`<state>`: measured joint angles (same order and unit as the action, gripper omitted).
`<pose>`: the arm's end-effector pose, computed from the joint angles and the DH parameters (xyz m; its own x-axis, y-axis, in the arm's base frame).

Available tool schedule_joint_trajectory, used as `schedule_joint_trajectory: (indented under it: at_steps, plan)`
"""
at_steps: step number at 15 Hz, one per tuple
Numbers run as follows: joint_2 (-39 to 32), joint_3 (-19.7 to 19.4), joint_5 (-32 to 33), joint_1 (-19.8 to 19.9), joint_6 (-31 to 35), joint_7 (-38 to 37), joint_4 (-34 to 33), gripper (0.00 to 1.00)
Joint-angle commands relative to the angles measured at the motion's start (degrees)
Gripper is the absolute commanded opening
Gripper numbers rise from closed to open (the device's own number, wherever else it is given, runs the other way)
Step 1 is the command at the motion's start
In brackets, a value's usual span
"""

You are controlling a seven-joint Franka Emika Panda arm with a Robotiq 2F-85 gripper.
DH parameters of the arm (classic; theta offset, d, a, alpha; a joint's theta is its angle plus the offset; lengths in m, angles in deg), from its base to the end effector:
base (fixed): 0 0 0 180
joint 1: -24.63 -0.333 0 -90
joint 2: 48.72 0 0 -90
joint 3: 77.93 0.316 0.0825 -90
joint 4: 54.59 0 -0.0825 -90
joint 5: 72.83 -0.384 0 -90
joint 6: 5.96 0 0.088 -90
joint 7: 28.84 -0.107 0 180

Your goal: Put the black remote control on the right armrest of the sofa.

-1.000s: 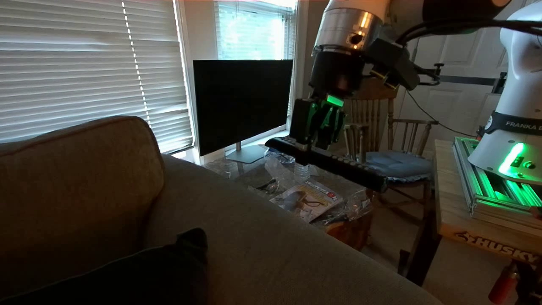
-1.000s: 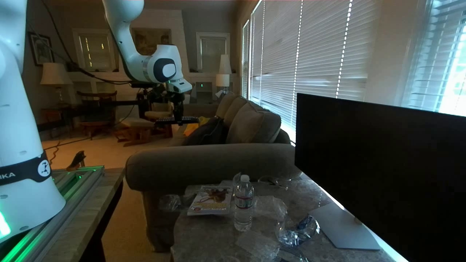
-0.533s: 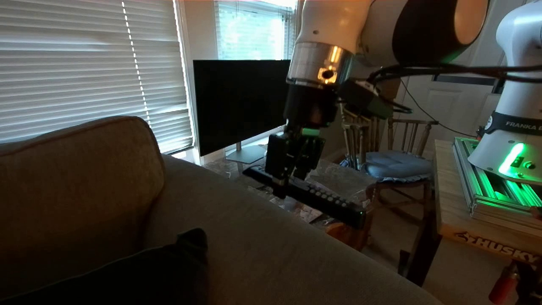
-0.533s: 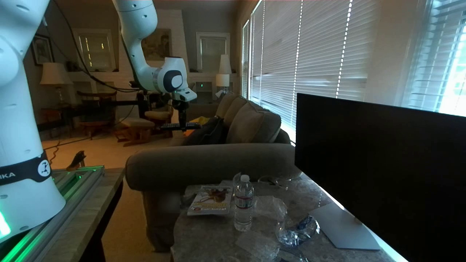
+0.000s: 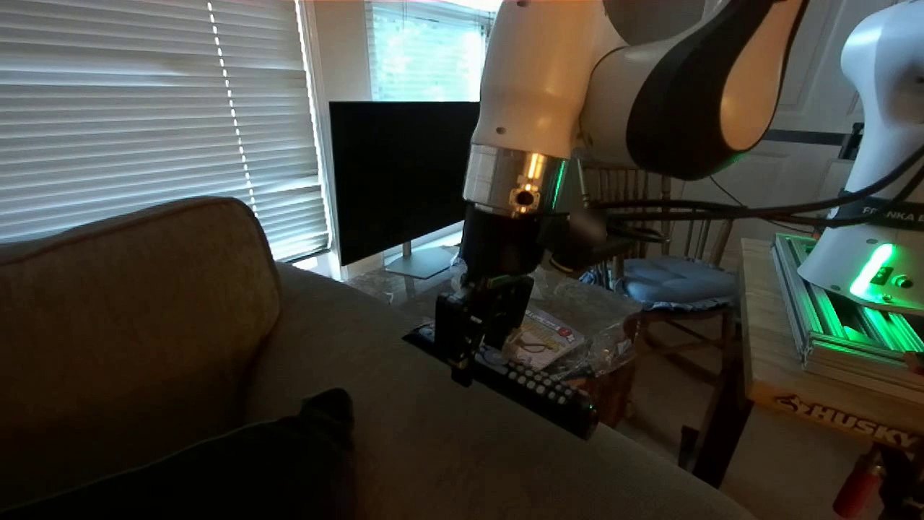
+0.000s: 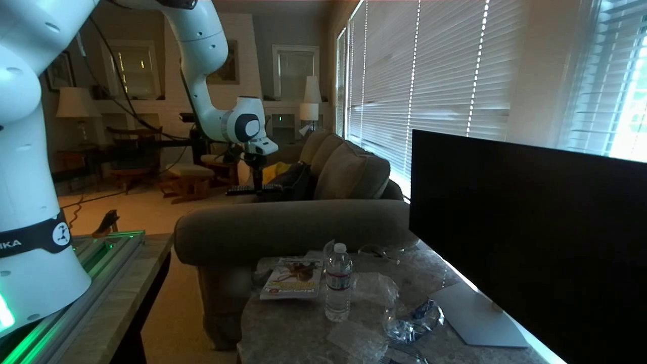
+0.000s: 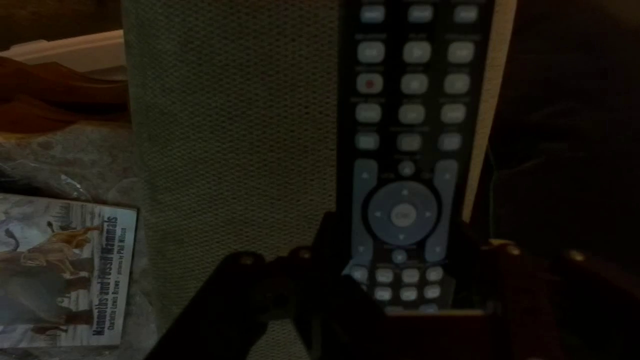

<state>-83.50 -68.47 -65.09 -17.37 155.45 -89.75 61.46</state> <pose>0.3793 0.4834 0.1664 0.9937 -0.0856 0.0723 -0.0710 -0.9802 -0.1850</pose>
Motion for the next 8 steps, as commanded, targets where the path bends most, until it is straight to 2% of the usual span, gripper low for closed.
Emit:
schedule_joint_trajectory:
  at_steps: [1,6,7,8]
  plan:
    - [-2.96,-0.81,-2.75,-1.11,-2.16,2.89,-4.06,0.27]
    - [-4.84,-0.18,-3.95,-0.48,-3.77,4.4,-5.72,0.27]
    - [-3.39,-1.7,-3.15,-1.51,-2.2,3.3,-3.4,0.52]
    - [-3.67,-1.67,-3.45,-1.49,-2.31,3.64,-3.65,0.52]
